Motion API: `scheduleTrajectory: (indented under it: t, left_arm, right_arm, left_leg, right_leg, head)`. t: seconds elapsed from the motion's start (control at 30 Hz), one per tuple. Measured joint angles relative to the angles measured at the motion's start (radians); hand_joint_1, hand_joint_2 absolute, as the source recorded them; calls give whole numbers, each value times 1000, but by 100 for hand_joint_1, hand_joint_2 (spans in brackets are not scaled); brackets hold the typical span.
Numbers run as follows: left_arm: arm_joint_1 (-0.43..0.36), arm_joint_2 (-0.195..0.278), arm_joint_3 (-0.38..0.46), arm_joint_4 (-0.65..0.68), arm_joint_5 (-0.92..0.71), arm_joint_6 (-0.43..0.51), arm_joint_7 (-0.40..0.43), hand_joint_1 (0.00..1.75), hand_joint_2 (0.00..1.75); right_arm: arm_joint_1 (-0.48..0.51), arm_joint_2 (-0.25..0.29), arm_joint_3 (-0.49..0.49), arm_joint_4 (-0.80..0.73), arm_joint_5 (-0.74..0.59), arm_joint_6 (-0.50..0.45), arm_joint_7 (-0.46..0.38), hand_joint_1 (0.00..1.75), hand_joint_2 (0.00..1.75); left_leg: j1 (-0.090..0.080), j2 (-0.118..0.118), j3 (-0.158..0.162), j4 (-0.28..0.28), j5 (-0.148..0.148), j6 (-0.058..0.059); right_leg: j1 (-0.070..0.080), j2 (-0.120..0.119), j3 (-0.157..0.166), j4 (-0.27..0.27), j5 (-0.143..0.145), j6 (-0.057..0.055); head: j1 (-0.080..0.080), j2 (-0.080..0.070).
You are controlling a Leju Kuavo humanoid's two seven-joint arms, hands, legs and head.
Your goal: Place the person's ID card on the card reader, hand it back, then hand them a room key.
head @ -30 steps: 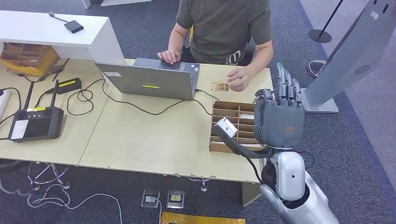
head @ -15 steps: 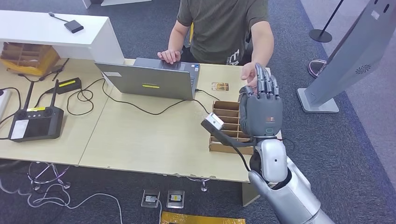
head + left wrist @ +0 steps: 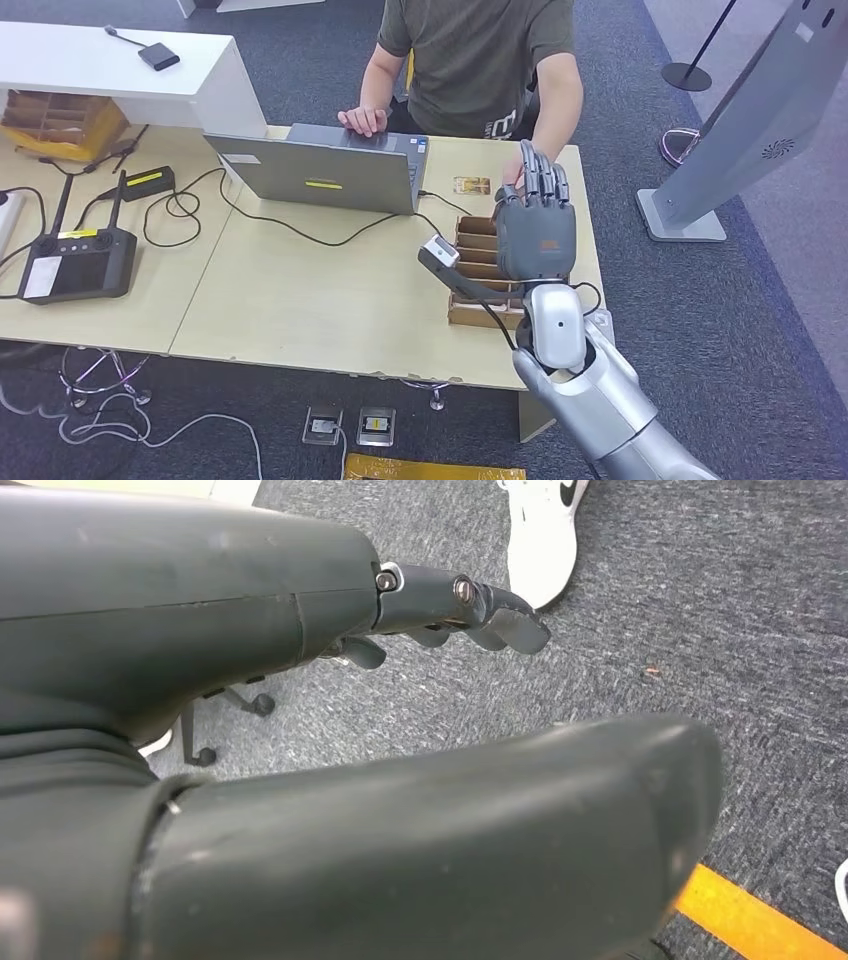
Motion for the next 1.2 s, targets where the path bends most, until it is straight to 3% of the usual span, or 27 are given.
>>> scheduleTrajectory:
  t: [0.17, 0.43, 0.67, 0.7, 0.77, 0.8, 0.83, 0.9, 1.2]
  left_arm:
    - [0, 1, -1, 0, -5, -35, -1, 0, 0]
    - [1, 4, -1, 0, -14, -65, -27, 0, 0]
    - [1, 5, -1, 0, -20, -78, -41, 0, 0]
    - [1, 5, -1, 0, -20, -78, -42, 0, 0]
    - [1, 5, -1, 0, -19, -78, -42, 0, 0]
    - [1, 5, 0, 0, -19, -78, -42, 0, 0]
    - [1, 5, 0, 0, -19, -78, -42, 0, 0]
    - [1, 5, 0, 0, -19, -77, -42, 0, 0]
    - [1, 5, 0, 0, -18, -77, -42, 0, 0]
  right_arm:
    - [-4, -1, 0, 29, 23, 3, 19, 175, 175]
    - [-14, -7, -1, 56, 55, 22, 48, 139, 175]
    - [-14, -12, -7, 74, 83, 36, 63, 149, 175]
    - [-14, -13, -9, 76, 84, 36, 63, 136, 175]
    - [-14, -14, -14, 81, 87, 37, 65, 62, 175]
    - [-14, -15, -16, 83, 90, 39, 67, 25, 131]
    - [-14, -16, -16, 85, 94, 40, 69, 1, 87]
    - [-13, -17, -17, 87, 102, 41, 72, 0, 0]
    - [-12, -26, -17, 88, 106, 43, 82, 0, 0]
  left_leg:
    - [0, 0, 0, 0, 0, 0]
    - [0, 0, 0, 0, 0, 0]
    - [0, 0, 0, 0, 0, 0]
    - [0, 0, 0, 0, 0, 0]
    - [0, 0, 0, 0, 0, 0]
    - [0, 0, 0, 0, 0, 0]
    - [0, 0, 0, 0, 0, 0]
    - [0, 0, 0, 0, 0, 0]
    - [0, 0, 0, 0, 0, 0]
  right_leg:
    - [0, 0, 0, 0, 0, 0]
    - [0, 0, 0, 0, 0, 0]
    - [0, 1, 0, 0, 0, 0]
    - [0, 0, 0, 0, 0, 0]
    - [0, 0, 0, 0, 0, 0]
    - [0, 1, 0, 0, 0, 0]
    - [0, 1, 0, 0, 0, 0]
    - [0, 1, 0, 0, 0, 0]
    - [0, 1, 0, 0, 0, 0]
  head:
    - [0, 0]
    - [0, 0]
    - [0, 0]
    - [0, 0]
    - [0, 0]
    - [0, 0]
    - [0, 0]
    - [0, 0]
    - [0, 0]
